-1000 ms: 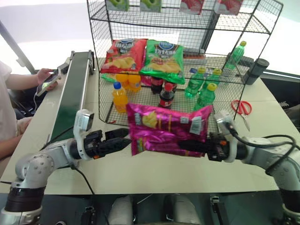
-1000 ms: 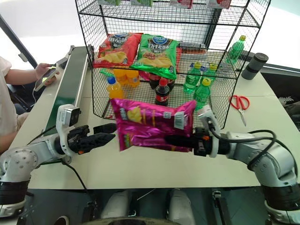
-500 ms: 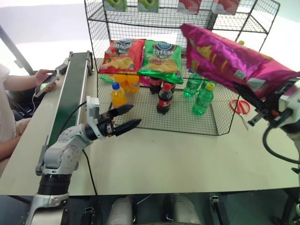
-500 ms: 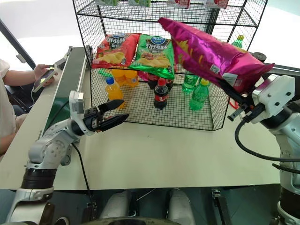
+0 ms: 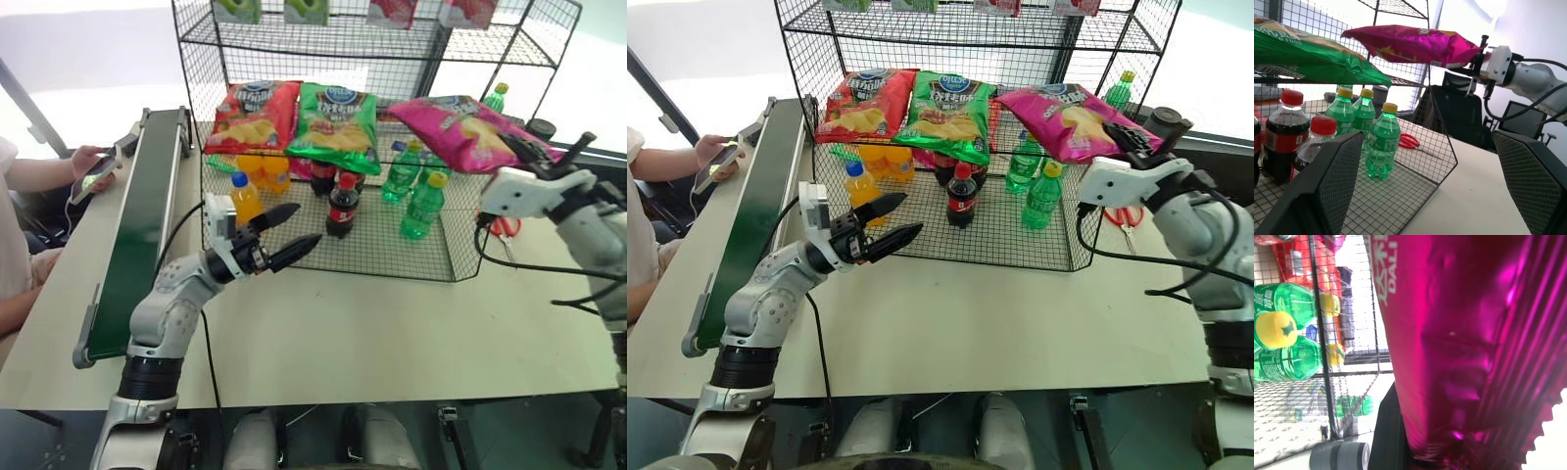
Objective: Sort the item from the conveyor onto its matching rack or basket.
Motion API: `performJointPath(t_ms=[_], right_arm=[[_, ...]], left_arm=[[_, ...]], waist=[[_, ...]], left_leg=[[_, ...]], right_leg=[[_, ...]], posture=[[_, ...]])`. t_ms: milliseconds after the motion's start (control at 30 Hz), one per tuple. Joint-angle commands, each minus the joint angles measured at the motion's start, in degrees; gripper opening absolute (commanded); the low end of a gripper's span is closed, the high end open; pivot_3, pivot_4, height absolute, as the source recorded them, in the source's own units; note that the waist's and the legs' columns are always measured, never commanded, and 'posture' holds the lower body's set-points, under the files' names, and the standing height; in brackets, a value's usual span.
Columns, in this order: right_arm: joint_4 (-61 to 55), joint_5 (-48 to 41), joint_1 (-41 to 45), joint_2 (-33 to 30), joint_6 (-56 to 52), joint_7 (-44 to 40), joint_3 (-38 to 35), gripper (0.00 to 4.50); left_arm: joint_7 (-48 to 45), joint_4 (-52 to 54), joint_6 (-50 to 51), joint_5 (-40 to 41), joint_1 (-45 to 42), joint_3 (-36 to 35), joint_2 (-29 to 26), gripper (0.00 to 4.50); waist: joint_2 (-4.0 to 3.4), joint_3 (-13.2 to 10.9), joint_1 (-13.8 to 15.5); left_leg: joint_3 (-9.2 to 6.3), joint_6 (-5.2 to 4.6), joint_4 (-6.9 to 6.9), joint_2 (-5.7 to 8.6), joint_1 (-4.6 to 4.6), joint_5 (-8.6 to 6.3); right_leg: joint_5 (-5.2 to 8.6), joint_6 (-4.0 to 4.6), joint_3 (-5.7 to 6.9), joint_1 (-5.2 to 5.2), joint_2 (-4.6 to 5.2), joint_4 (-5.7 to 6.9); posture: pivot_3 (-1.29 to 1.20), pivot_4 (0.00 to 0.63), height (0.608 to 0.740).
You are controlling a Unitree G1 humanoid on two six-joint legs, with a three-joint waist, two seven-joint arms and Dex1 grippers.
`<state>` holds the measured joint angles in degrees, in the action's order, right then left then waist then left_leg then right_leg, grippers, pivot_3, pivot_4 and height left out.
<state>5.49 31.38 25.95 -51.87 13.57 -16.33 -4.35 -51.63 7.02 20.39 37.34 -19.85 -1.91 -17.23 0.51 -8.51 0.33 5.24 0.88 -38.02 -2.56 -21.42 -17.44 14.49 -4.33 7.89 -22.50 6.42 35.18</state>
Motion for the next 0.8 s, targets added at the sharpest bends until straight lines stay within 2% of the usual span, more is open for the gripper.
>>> performJointPath(t_ms=[33,267,700,800], right_arm=[[3.68,2.47,6.04,1.92,-3.05,2.80,2.12,0.00],[10.90,4.67,13.48,4.37,-6.50,5.03,6.50,0.00],[12.21,5.57,15.17,6.50,-12.38,4.98,9.48,0.00],[11.65,3.71,15.33,7.44,-13.48,3.92,9.01,1.42]], left_arm=[[2.17,2.38,-3.34,-2.19,0.07,-0.09,0.93,4.46],[5.56,4.18,-7.07,-4.04,-0.19,0.52,3.45,4.46],[6.66,4.97,-7.16,-3.89,0.32,2.11,4.82,4.46],[6.71,4.55,-7.92,-4.90,0.44,2.70,4.88,4.50]], waist=[[0.00,0.00,-0.03],[0.00,0.00,0.21],[-0.02,-0.01,0.01],[-0.01,-0.01,-0.01]], left_leg=[[0.00,0.00,0.00,0.00,0.00,0.00],[-0.01,0.01,0.00,-0.02,-0.04,0.01],[-0.01,0.02,0.00,-0.02,-0.02,0.01],[-0.01,0.02,-0.01,-0.02,-0.02,0.02]], right_leg=[[0.00,0.00,0.00,0.01,0.00,0.00],[0.00,0.00,0.03,0.00,0.00,-0.03],[0.00,0.00,0.04,0.02,0.00,-0.01],[0.00,0.00,0.04,0.02,-0.01,0.00]], posture=[[0.00,0.150,0.740],[0.00,0.150,0.740],[0.00,0.150,0.740],[0.00,0.150,0.740]])
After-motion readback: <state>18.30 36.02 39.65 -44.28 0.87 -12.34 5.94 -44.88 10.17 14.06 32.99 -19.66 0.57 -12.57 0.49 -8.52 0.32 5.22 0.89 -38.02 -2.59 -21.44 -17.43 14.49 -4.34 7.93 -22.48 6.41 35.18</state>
